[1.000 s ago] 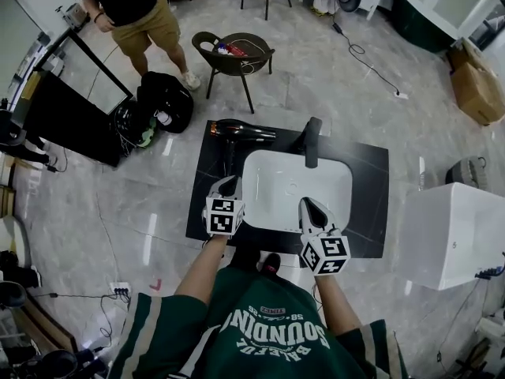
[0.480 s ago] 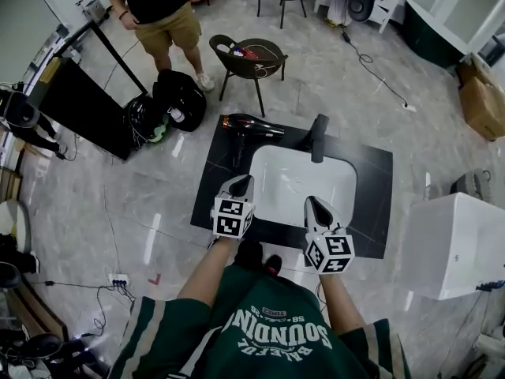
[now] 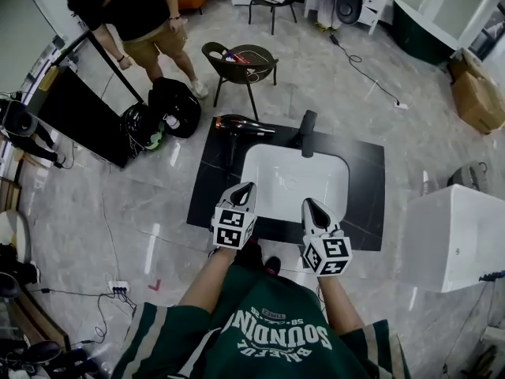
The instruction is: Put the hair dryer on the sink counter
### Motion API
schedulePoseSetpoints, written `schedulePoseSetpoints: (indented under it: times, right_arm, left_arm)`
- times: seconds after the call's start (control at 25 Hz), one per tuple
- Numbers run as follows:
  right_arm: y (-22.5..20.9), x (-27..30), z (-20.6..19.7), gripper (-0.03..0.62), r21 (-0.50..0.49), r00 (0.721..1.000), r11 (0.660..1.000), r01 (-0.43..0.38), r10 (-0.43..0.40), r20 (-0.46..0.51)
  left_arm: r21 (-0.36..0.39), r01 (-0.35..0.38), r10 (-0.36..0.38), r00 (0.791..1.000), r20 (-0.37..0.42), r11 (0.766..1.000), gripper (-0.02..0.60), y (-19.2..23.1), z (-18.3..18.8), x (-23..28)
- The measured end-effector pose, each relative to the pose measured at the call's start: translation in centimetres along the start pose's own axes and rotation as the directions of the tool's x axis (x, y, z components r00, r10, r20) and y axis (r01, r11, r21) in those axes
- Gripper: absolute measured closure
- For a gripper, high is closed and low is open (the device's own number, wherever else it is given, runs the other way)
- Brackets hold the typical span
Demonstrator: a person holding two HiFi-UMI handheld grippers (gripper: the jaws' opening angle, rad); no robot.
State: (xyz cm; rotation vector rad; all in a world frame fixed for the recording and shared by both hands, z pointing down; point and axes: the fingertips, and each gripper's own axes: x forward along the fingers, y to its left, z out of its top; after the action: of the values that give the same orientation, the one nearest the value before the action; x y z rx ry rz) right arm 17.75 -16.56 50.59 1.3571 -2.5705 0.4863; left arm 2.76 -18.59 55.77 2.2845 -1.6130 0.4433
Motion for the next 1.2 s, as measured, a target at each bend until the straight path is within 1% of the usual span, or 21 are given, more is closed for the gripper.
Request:
schedulePoseSetpoints:
  times: [0.32, 0.88, 1.2]
  right_arm:
    - [-1.5, -1.8, 0.2, 0.551, 0.007, 0.999, 0.999, 0.032, -0.032, 0.024]
    - [-0.6, -1.5, 0.5, 0.553, -0.012, 1.000, 1.000, -0.007, 0.007, 0.025]
    - [-0.4, -1.5, 0.2, 0.553, -0.014, 1.000, 1.000, -0.012, 0.012, 0.020]
  left_arm:
    - [0.022, 0.027, -0.027, 1.000, 0.005, 0.999, 0.571, -2.2, 0.0, -0.2]
    - [0.012, 0.018, -0.018, 1.000, 0.010, 1.000, 0.571, -2.0, 0.3, -0.6]
    - [-0.014, 0.010, -0.010, 1.000, 0.013, 1.000, 0.571, -1.6, 0.2, -0.5]
